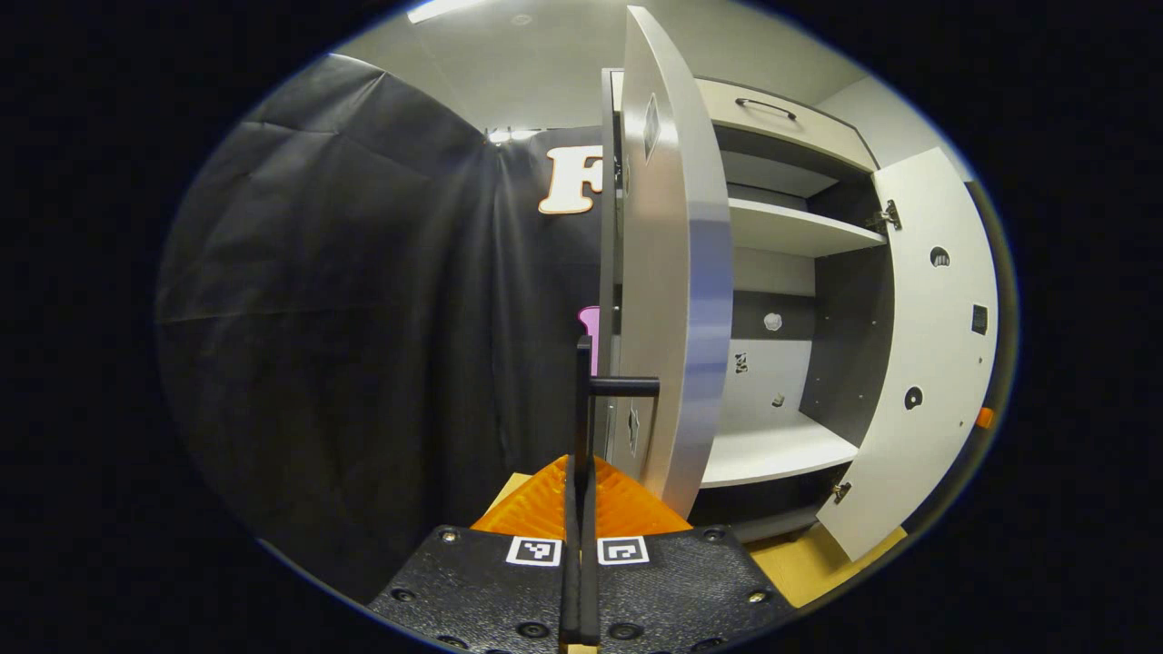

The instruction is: Open the right door of the double-door shoe cabinet with the right hand, and open the left door with the left hand.

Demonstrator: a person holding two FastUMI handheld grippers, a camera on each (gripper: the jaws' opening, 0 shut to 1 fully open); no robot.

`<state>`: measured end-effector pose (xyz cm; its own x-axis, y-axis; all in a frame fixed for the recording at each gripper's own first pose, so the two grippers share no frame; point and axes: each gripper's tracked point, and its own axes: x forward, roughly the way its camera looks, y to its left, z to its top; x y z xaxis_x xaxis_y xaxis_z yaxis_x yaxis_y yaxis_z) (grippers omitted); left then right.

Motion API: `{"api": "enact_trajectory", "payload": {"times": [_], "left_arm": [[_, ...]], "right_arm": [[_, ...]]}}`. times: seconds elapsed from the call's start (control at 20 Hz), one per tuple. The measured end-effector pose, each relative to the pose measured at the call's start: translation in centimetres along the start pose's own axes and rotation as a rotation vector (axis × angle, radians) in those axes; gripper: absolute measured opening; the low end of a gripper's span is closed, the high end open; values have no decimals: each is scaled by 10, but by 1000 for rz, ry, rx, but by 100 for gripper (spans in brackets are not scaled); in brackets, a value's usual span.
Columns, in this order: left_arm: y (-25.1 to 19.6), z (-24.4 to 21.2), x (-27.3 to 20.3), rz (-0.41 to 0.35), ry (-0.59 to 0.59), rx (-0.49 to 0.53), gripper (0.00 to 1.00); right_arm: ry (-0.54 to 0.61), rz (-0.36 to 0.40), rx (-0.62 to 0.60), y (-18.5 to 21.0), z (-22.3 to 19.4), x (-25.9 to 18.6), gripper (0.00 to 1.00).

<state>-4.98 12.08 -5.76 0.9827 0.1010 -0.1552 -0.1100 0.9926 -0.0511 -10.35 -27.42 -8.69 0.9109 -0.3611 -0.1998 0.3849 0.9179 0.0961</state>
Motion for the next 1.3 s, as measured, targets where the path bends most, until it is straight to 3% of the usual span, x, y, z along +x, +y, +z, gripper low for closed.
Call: {"api": "enact_trajectory", "payload": {"times": [0.25,0.3,0.6,0.85,0.95,1.05,1.3], "left_arm": [[7,-1,2,-39,1,-21,3],[8,-1,2,-45,-1,-31,0],[19,-3,2,-37,-2,-35,14],[30,-3,1,-12,4,-39,69],[32,-4,0,-8,6,-37,80],[33,-4,-3,0,12,-30,71],[40,1,-22,43,0,-69,80]], "right_arm": [[-17,-9,13,-4,7,-3,63],[-18,-12,14,-6,6,-4,67],[-12,-22,21,-14,3,-9,63],[-7,-24,-2,-12,0,-9,63],[-6,-24,-9,-10,0,-10,63],[-15,-21,-16,-7,2,-12,63],[-31,-37,-45,-3,4,-21,63]]}}
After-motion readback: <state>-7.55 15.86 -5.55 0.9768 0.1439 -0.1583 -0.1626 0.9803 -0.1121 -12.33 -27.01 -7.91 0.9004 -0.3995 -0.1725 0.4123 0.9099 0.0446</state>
